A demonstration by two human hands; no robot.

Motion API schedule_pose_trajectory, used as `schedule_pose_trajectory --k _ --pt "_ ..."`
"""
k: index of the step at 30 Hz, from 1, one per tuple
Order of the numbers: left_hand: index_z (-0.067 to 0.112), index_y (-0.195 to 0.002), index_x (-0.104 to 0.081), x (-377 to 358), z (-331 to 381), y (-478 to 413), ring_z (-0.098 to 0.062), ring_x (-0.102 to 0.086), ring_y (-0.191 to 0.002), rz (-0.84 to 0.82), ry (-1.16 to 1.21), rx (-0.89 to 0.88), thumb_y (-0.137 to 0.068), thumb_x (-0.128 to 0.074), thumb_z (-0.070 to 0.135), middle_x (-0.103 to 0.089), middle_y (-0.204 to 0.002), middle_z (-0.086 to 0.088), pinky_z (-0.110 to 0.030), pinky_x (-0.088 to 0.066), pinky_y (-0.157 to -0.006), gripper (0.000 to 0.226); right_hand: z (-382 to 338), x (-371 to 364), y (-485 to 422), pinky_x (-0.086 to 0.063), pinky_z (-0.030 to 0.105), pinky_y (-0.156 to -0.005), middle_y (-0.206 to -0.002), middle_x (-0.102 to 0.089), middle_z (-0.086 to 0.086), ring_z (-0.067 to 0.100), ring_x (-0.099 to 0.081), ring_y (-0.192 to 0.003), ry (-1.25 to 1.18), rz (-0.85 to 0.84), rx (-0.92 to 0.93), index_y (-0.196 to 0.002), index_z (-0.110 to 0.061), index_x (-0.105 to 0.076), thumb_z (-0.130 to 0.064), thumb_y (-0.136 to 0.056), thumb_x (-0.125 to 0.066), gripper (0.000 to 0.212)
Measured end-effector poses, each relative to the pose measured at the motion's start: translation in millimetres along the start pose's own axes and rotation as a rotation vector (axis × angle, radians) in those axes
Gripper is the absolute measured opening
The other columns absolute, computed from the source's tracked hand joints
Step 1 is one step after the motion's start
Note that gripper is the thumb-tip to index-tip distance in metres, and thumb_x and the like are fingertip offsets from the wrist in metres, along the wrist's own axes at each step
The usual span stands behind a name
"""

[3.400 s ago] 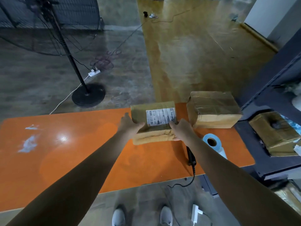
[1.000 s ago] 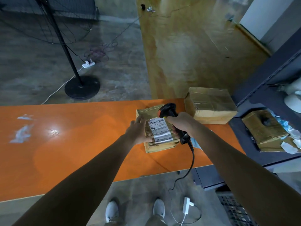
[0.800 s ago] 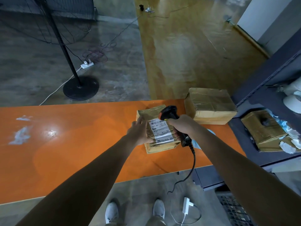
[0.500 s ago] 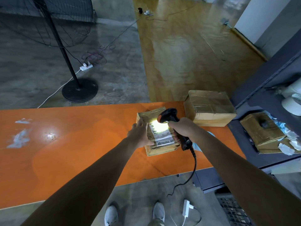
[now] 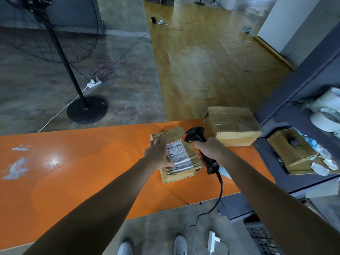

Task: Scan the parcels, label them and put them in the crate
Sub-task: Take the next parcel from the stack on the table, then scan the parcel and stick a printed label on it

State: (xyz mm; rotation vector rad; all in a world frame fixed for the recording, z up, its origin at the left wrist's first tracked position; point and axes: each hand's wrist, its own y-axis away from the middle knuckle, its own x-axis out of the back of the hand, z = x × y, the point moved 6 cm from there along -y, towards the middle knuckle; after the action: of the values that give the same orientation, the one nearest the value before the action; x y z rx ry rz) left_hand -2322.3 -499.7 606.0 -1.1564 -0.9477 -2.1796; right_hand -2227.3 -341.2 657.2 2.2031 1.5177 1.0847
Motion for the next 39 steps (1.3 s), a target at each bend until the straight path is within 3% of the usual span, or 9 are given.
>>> schedule_pose_trajectory --k 5,11,15,19,22,26,33,36,39 --pt "0.014 -0.149 -0.021 5 22 -11 -0.036 -0.011 -0.145 0.035 -0.02 -0.018 -0.079 -0.073 0.049 -0.009 -0.159 -0.009 -0.054 -0.034 -0.108 0.095 20 18 -10 -0.046 0.031 -0.048 -0.068 -0.049 0.013 0.022 -0.053 -0.042 -0.014 0.078 0.017 -0.075 -0.005 -0.051 -0.017 -0.085 -0.053 0.016" --pt "0.014 -0.152 -0.015 0 53 -27 -0.034 -0.011 -0.145 0.079 -0.058 -0.071 -0.083 -0.067 0.054 -0.006 -0.161 -0.007 -0.052 -0.031 -0.111 0.095 53 37 -33 -0.047 0.025 -0.045 -0.073 -0.052 0.015 0.015 -0.056 -0.04 -0.039 0.116 -0.016 -0.079 -0.006 -0.051 -0.013 -0.089 -0.054 0.013" --pt "0.017 -0.153 -0.013 -5 70 -41 -0.032 -0.008 -0.146 0.074 -0.088 -0.082 -0.082 -0.068 0.054 -0.003 -0.161 -0.006 -0.052 -0.031 -0.111 0.096 75 44 -50 -0.039 0.026 -0.049 -0.064 -0.052 0.004 0.016 -0.052 -0.052 0.183 0.098 -0.026 -0.073 -0.012 -0.05 -0.031 -0.095 -0.055 0.029" --pt "0.018 -0.153 -0.012 -11 83 -57 -0.032 -0.007 -0.147 0.078 -0.166 -0.081 -0.079 -0.068 0.058 -0.003 -0.161 -0.008 -0.05 -0.03 -0.111 0.101 92 40 -66 -0.032 0.029 -0.049 -0.065 -0.048 0.004 0.021 -0.048 -0.058 0.334 0.087 -0.031 -0.068 -0.013 -0.045 -0.041 -0.095 -0.053 0.04" --pt "0.018 -0.153 -0.012 -15 90 -65 -0.032 -0.007 -0.147 0.082 -0.19 -0.095 -0.079 -0.068 0.057 -0.003 -0.161 -0.01 -0.05 -0.029 -0.111 0.1 98 33 -76 -0.037 0.029 -0.053 -0.078 -0.056 0.008 0.025 -0.057 -0.07 0.385 0.063 -0.025 -0.082 -0.009 -0.053 -0.04 -0.096 -0.055 0.034" --pt "0.019 -0.154 -0.01 -21 94 -67 -0.033 -0.006 -0.147 0.071 -0.228 -0.093 -0.08 -0.067 0.058 -0.001 -0.161 -0.01 -0.05 -0.027 -0.112 0.1 100 26 -86 -0.05 0.034 -0.071 -0.105 -0.064 0.014 0.03 -0.064 -0.095 0.45 0.057 0.007 -0.115 -0.004 -0.057 -0.035 -0.096 -0.058 0.036" --pt "0.019 -0.153 -0.012 -28 90 -62 -0.031 -0.011 -0.145 0.082 -0.217 -0.082 -0.079 -0.069 0.054 -0.007 -0.16 -0.007 -0.049 -0.032 -0.11 0.1 109 21 -96 -0.051 0.038 -0.092 -0.123 -0.058 0.016 0.031 -0.059 -0.113 0.511 0.085 -0.005 -0.128 -0.002 -0.049 -0.027 -0.093 -0.064 0.046" --pt "0.018 -0.152 -0.014 -27 90 -60 -0.031 -0.013 -0.144 0.076 -0.226 -0.079 -0.081 -0.068 0.054 -0.011 -0.158 -0.007 -0.047 -0.033 -0.109 0.097 108 22 -94 -0.05 0.038 -0.087 -0.122 -0.058 0.015 0.032 -0.058 -0.113 0.487 0.092 0.014 -0.127 -0.004 -0.05 -0.03 -0.093 -0.064 0.045" --pt "0.016 -0.153 -0.014 -25 97 -59 -0.032 -0.013 -0.144 0.071 -0.214 -0.094 -0.082 -0.067 0.054 -0.011 -0.158 -0.009 -0.048 -0.032 -0.109 0.097 103 33 -87 -0.049 0.037 -0.076 -0.107 -0.063 0.014 0.034 -0.062 -0.103 0.43 0.135 0.054 -0.113 -0.005 -0.057 -0.037 -0.094 -0.058 0.037"
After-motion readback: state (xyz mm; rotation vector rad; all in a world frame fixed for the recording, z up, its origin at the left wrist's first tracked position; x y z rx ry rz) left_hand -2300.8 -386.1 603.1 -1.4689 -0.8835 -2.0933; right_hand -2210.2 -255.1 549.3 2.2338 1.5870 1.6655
